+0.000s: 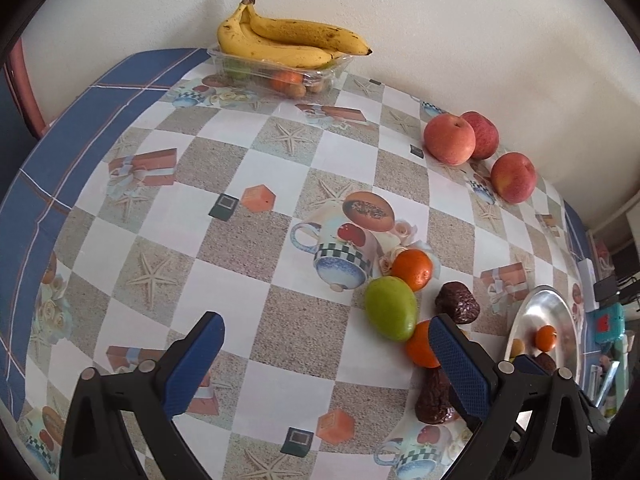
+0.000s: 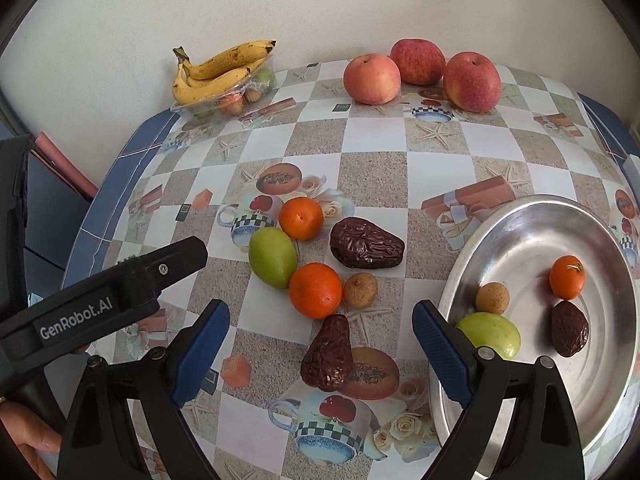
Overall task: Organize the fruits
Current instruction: 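Withdraw both tools from the bowl toward the remaining fruits, then grasp a dark red date with the right tool while the left tool grasps a green pear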
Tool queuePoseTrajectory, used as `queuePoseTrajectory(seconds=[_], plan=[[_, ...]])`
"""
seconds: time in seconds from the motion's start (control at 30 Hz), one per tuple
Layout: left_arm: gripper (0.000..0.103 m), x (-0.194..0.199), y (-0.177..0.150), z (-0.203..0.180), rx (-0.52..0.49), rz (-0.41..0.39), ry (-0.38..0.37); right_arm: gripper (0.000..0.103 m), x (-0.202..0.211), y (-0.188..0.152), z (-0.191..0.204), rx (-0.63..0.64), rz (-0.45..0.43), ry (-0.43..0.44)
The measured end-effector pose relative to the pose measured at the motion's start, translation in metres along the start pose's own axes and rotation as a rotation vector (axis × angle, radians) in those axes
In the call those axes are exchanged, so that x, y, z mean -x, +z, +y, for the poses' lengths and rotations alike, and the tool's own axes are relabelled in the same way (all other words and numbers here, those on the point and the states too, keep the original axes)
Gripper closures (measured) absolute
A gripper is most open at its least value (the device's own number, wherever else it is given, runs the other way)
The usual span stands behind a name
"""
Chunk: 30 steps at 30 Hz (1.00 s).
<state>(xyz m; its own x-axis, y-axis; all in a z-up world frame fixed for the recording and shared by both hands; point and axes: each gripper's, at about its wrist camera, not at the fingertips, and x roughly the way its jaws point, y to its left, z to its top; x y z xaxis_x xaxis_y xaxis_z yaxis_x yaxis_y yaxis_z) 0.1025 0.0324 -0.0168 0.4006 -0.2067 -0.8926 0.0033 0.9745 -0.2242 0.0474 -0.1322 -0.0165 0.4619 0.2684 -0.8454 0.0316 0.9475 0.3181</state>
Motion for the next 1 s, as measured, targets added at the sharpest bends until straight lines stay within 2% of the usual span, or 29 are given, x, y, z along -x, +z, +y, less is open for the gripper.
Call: queuePoseTrajectory(seconds=[0.17, 0.37, 0.47, 0.57, 0.67, 0.73, 0.77, 0.83, 0.9, 1.0], plan=[[0.001, -0.008, 0.001, -0.005, 0.006, 0.026, -0.057, 0.026, -0.004, 0.000, 0.003, 0.016, 0.015, -0.008], [0.002, -0.024, 0.003, -0.015, -0.016, 0.050, -0.084, 0.027, -0.019, -0.005, 0.000, 0.015, 0.067, -0.018], [0.007, -0.037, 0.003, -0.018, -0.016, 0.069, -0.096, 0.028, -0.030, -0.010, -0.003, 0.012, 0.108, -0.021], [0.012, -0.049, 0.002, -0.019, -0.013, 0.085, -0.109, 0.040, -0.040, -0.014, -0.004, 0.017, 0.142, -0.030], [0.019, -0.056, 0.001, -0.019, -0.006, 0.099, -0.134, 0.040, -0.044, -0.017, -0.003, 0.021, 0.162, -0.028], [0.031, -0.060, 0.000, -0.019, 0.001, 0.113, -0.154, 0.048, -0.046, -0.017, -0.001, 0.028, 0.169, -0.027], [0.035, -0.061, 0.000, -0.019, 0.006, 0.119, -0.163, 0.056, -0.046, -0.017, -0.001, 0.031, 0.169, -0.027], [0.053, -0.063, 0.000, -0.018, 0.018, 0.133, -0.183, 0.058, -0.046, -0.017, 0.000, 0.033, 0.172, -0.026], [0.062, -0.064, -0.001, -0.017, 0.038, 0.148, -0.225, 0.062, -0.046, -0.018, 0.000, 0.029, 0.175, -0.020], [0.062, -0.063, -0.002, -0.019, 0.029, 0.148, -0.222, 0.068, -0.047, -0.017, 0.001, 0.028, 0.177, -0.020]])
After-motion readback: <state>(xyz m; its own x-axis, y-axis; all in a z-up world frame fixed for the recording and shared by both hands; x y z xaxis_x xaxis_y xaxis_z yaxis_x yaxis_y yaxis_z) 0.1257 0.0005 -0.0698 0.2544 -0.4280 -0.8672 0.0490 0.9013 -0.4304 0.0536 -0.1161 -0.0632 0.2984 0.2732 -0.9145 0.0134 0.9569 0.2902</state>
